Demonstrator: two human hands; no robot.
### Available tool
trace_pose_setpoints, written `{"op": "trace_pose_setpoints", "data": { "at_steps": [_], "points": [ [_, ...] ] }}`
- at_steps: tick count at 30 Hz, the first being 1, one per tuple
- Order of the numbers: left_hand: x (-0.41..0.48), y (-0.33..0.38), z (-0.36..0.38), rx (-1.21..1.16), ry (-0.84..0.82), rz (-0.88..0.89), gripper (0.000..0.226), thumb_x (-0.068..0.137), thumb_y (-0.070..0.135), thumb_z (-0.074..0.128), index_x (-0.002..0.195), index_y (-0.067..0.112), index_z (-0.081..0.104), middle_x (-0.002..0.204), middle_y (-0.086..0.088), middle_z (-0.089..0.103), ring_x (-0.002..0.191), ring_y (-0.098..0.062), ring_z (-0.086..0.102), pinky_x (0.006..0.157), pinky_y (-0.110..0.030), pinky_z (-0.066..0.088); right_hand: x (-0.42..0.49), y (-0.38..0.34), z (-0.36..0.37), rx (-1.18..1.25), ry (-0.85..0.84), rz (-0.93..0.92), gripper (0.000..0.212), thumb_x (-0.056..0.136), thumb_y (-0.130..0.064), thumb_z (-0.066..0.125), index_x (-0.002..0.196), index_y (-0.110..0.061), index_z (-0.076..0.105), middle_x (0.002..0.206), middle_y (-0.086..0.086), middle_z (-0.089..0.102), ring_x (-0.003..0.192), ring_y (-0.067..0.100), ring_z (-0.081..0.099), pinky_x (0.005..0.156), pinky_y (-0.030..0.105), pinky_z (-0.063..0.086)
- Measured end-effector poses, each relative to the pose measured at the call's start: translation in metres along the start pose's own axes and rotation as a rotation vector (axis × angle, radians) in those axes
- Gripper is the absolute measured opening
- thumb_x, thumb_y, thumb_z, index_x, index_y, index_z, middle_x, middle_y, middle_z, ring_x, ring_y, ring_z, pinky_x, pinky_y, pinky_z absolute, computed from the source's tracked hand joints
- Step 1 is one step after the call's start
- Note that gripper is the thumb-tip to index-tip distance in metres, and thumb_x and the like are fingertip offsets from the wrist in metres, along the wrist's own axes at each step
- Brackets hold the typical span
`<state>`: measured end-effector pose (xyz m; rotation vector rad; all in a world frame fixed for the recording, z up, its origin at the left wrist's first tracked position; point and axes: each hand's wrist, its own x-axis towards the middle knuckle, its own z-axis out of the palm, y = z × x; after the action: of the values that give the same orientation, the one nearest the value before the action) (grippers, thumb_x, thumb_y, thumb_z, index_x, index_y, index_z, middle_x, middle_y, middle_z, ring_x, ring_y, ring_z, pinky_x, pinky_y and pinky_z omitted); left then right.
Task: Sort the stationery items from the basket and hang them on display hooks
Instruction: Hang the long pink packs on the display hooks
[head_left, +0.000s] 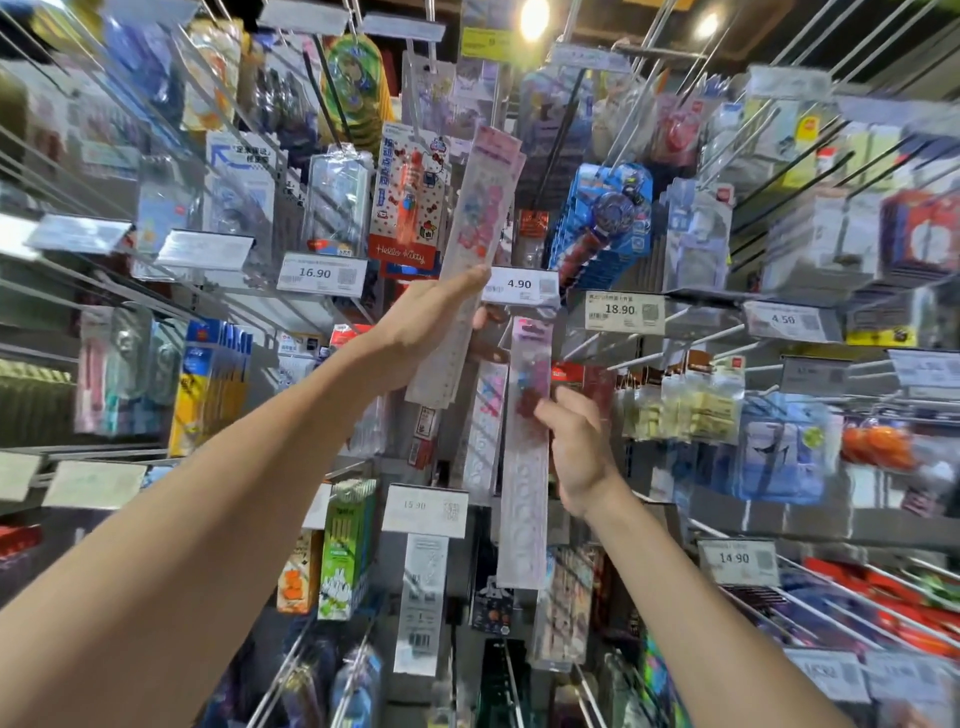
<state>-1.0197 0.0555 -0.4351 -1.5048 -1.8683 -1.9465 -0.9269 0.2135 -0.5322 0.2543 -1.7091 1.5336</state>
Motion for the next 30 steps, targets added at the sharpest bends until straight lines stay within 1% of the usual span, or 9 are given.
{"op": "trace_pose_setpoints", "data": {
  "at_steps": [2, 3, 6, 9, 13, 17, 22, 26, 30],
  "points": [
    [0.003, -0.002, -0.001, 0.027, 0.008, 0.005, 0.052, 0.085, 0.067, 0.053, 0.091, 0.019, 0.072, 0.093, -0.001, 0.074, 0.108, -0.029, 0.067, 0.108, -0.056, 0.041, 0.004, 0.003, -0.002, -0.078, 0.031, 0.036, 0.023, 0.101, -0.005, 0.052, 0.096, -0.012, 0.073, 0.096, 0.009, 0.076, 0.088, 0.018, 0.071, 0.076, 0.035, 0.058],
    [0.004, -0.003, -0.002, 0.030, 0.015, 0.013, 0.052, 0.085, 0.067, 0.052, 0.091, 0.020, 0.072, 0.097, 0.001, 0.073, 0.108, -0.025, 0.065, 0.108, -0.054, 0.039, 0.008, 0.004, -0.002, -0.109, 0.035, 0.045, 0.021, 0.101, -0.007, 0.054, 0.096, -0.013, 0.073, 0.094, 0.005, 0.077, 0.088, 0.016, 0.071, 0.078, 0.037, 0.057],
    [0.001, -0.002, -0.002, -0.036, 0.049, 0.030, 0.066, 0.096, 0.064, 0.052, 0.146, 0.020, 0.056, 0.158, -0.001, 0.047, 0.142, -0.014, 0.038, 0.122, -0.053, 0.019, 0.021, 0.004, -0.001, -0.204, 0.047, 0.061, 0.016, 0.101, -0.014, 0.057, 0.096, -0.015, 0.072, 0.090, -0.001, 0.074, 0.089, 0.015, 0.068, 0.081, 0.038, 0.052],
    [-0.005, 0.002, -0.003, -0.098, 0.097, 0.046, 0.067, 0.100, 0.059, 0.050, 0.156, 0.023, 0.041, 0.168, -0.001, 0.028, 0.155, -0.024, 0.022, 0.124, -0.053, 0.010, 0.030, 0.006, 0.000, -0.203, 0.070, 0.074, 0.017, 0.095, -0.017, 0.057, 0.097, -0.006, 0.069, 0.092, 0.005, 0.070, 0.090, 0.020, 0.064, 0.082, 0.039, 0.048],
    [-0.006, 0.006, -0.001, -0.149, 0.054, -0.011, 0.068, 0.100, 0.060, 0.050, 0.155, 0.021, 0.044, 0.161, -0.014, 0.042, 0.150, -0.039, 0.034, 0.124, -0.064, 0.018, 0.036, 0.007, 0.003, -0.267, 0.089, 0.110, 0.046, 0.081, -0.035, 0.055, 0.111, -0.002, 0.066, 0.111, 0.021, 0.070, 0.099, 0.025, 0.062, 0.090, 0.043, 0.047],
    [-0.002, 0.004, -0.002, -0.126, 0.050, -0.002, 0.069, 0.100, 0.060, 0.049, 0.156, 0.019, 0.043, 0.159, -0.011, 0.045, 0.148, -0.036, 0.040, 0.124, -0.062, 0.020, 0.041, 0.010, 0.004, -0.347, 0.098, 0.166, 0.049, 0.079, -0.047, 0.056, 0.112, -0.011, 0.064, 0.115, 0.016, 0.068, 0.110, 0.034, 0.062, 0.104, 0.058, 0.046],
    [-0.003, 0.004, -0.002, -0.122, 0.060, -0.006, 0.069, 0.099, 0.061, 0.051, 0.155, 0.020, 0.045, 0.159, -0.008, 0.046, 0.148, -0.032, 0.040, 0.125, -0.060, 0.021, 0.042, 0.010, 0.009, -0.335, 0.092, 0.184, 0.052, 0.078, -0.046, 0.058, 0.115, -0.010, 0.064, 0.119, 0.015, 0.066, 0.113, 0.033, 0.062, 0.105, 0.057, 0.046],
    [-0.002, 0.001, -0.001, -0.093, 0.048, 0.038, 0.063, 0.102, 0.055, 0.049, 0.156, 0.023, 0.041, 0.166, 0.001, 0.032, 0.154, -0.022, 0.026, 0.124, -0.050, 0.013, 0.045, 0.012, 0.011, -0.323, 0.103, 0.204, 0.038, 0.084, -0.041, 0.058, 0.111, -0.014, 0.060, 0.117, 0.012, 0.063, 0.112, 0.030, 0.060, 0.104, 0.053, 0.047],
    [-0.008, 0.006, 0.000, -0.145, 0.036, 0.000, 0.069, 0.097, 0.060, 0.056, 0.152, 0.020, 0.046, 0.164, -0.014, 0.035, 0.152, -0.039, 0.031, 0.124, -0.063, 0.019, 0.058, 0.023, 0.008, -0.320, 0.117, 0.143, 0.009, 0.102, -0.029, 0.059, 0.095, -0.023, 0.062, 0.101, -0.002, 0.066, 0.103, 0.023, 0.060, 0.092, 0.037, 0.048]
  ]
}}
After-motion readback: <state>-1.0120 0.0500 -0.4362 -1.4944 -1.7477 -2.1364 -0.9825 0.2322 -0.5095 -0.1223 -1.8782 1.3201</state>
